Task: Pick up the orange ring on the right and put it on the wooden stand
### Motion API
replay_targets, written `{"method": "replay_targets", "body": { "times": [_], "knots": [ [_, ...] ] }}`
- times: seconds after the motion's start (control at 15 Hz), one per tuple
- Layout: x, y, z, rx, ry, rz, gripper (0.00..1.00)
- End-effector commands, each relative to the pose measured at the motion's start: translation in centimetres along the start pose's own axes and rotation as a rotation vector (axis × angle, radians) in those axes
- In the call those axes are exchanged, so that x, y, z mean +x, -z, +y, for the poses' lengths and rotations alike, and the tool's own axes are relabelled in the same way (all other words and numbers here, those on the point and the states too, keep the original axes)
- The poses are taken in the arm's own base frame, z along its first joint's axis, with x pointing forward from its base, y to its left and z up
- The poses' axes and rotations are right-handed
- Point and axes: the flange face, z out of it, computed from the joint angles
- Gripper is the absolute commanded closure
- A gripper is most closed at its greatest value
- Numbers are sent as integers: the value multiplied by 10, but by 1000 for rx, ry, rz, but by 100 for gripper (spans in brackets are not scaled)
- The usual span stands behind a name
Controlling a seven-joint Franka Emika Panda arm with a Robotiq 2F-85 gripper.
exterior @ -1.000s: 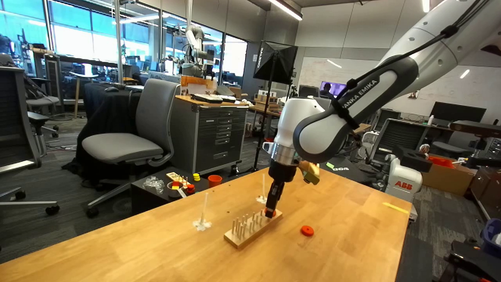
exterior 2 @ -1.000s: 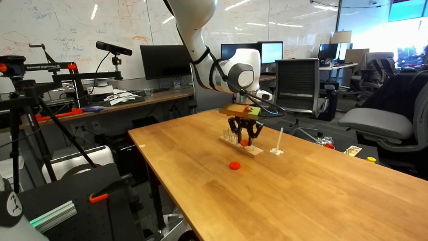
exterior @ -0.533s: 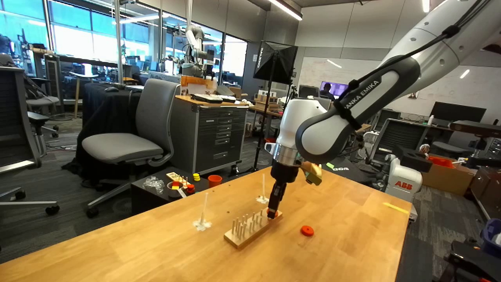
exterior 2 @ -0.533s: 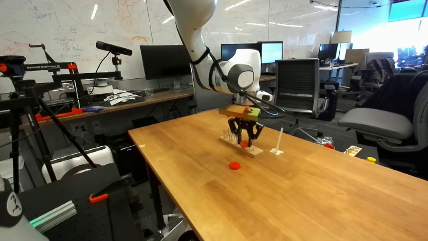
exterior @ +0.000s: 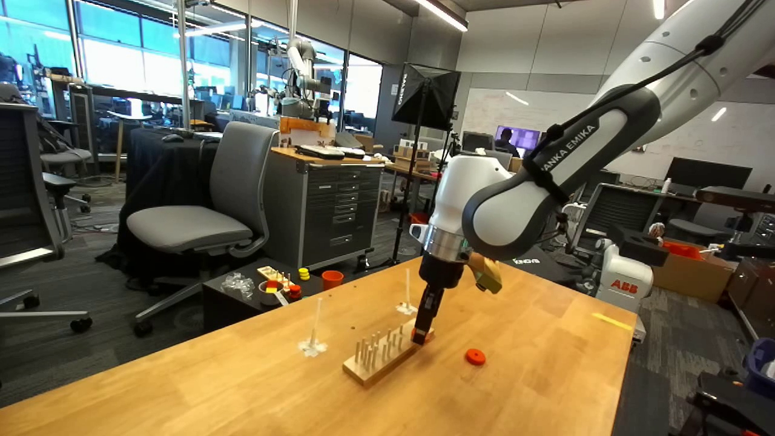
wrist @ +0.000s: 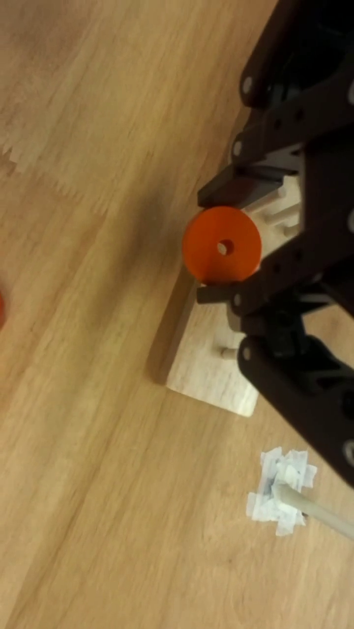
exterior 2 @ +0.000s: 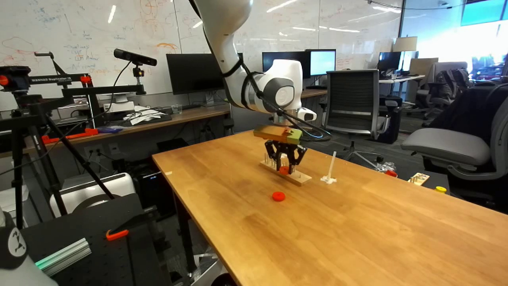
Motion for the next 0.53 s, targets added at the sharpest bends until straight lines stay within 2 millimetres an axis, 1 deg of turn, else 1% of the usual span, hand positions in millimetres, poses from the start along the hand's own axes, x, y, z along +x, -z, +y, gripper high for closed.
{"method": "replay_targets", "body": {
  "times": [0.0, 0.27, 0.47],
  "knots": [
    [-7, 9, -10, 0, 20, 23, 82],
    [-7, 16, -14, 8, 21, 45, 82],
    [-2, 30, -14, 11, 17, 73, 82]
  ]
}}
